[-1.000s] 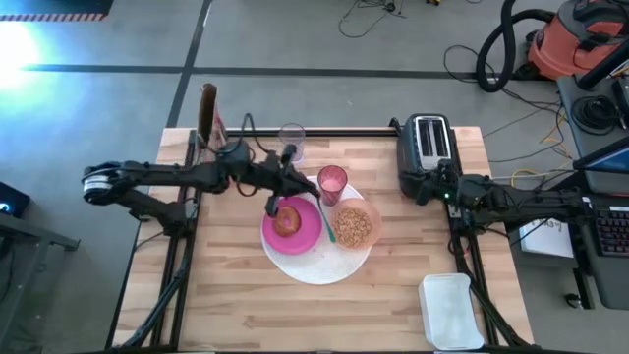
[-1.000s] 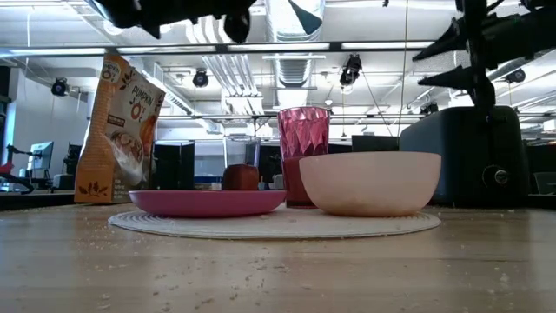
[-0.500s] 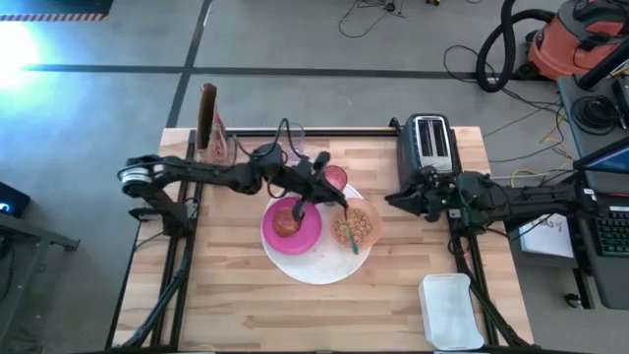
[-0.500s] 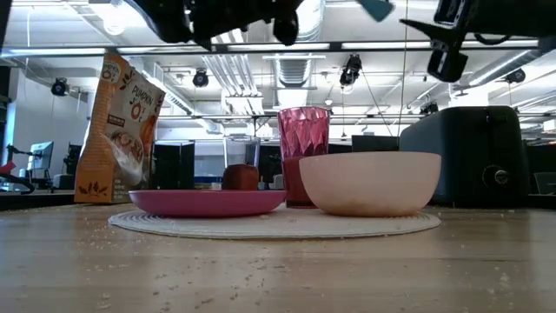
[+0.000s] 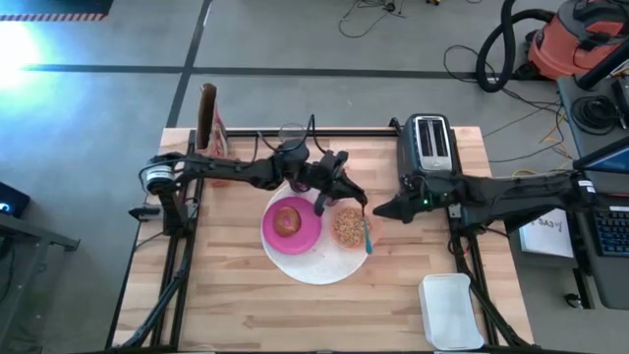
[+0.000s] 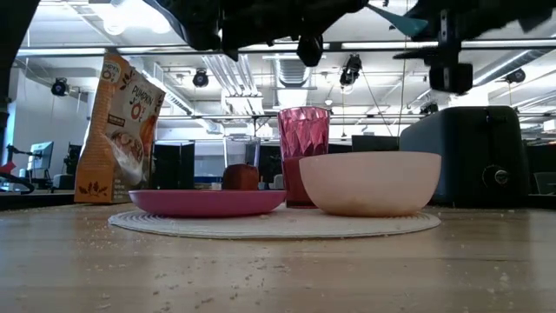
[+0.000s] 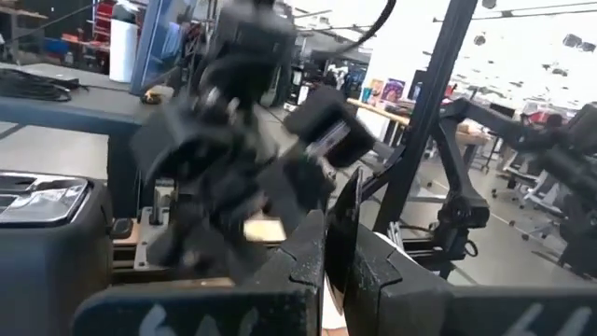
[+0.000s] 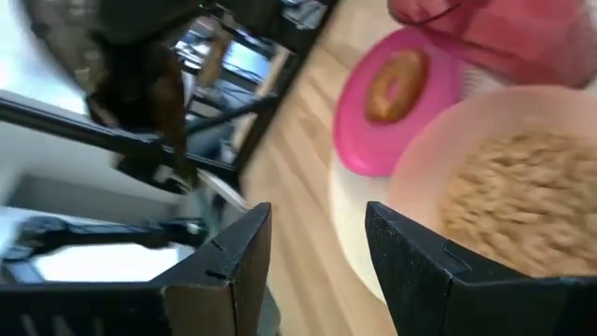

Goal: Arrange a breakfast setting
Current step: Put the spoon to the right of the orange bowl

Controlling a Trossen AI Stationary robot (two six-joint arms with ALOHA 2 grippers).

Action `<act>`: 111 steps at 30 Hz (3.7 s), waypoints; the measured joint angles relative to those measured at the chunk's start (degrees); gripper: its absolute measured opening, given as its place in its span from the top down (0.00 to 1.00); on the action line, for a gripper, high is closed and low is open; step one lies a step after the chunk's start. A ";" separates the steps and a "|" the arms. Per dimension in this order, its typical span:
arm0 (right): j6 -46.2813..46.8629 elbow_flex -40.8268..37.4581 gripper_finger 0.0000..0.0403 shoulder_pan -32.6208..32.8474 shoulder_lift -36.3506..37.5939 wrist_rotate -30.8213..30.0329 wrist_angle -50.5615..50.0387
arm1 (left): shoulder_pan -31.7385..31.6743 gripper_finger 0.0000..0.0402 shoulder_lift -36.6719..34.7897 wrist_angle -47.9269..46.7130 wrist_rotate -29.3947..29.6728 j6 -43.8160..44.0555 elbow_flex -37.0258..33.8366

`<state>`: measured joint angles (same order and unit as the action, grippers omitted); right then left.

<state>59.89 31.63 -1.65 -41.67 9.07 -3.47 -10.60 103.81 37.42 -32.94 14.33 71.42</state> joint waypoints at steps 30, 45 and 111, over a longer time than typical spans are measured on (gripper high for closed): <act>-7.62 24.47 0.58 7.04 -18.57 -0.36 -17.82 | -2.81 1.00 -0.17 3.71 3.91 2.93 1.13; -7.64 24.40 0.81 7.02 -17.88 -0.19 -20.03 | -2.92 1.00 -0.17 2.42 3.91 3.34 1.99; 12.59 20.12 0.98 4.83 -12.19 -2.25 -43.39 | -11.77 0.53 -6.50 -9.13 -37.12 14.72 1.95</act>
<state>72.47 51.75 3.18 -53.86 6.82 -46.86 -22.37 97.31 28.29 -70.05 29.05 73.36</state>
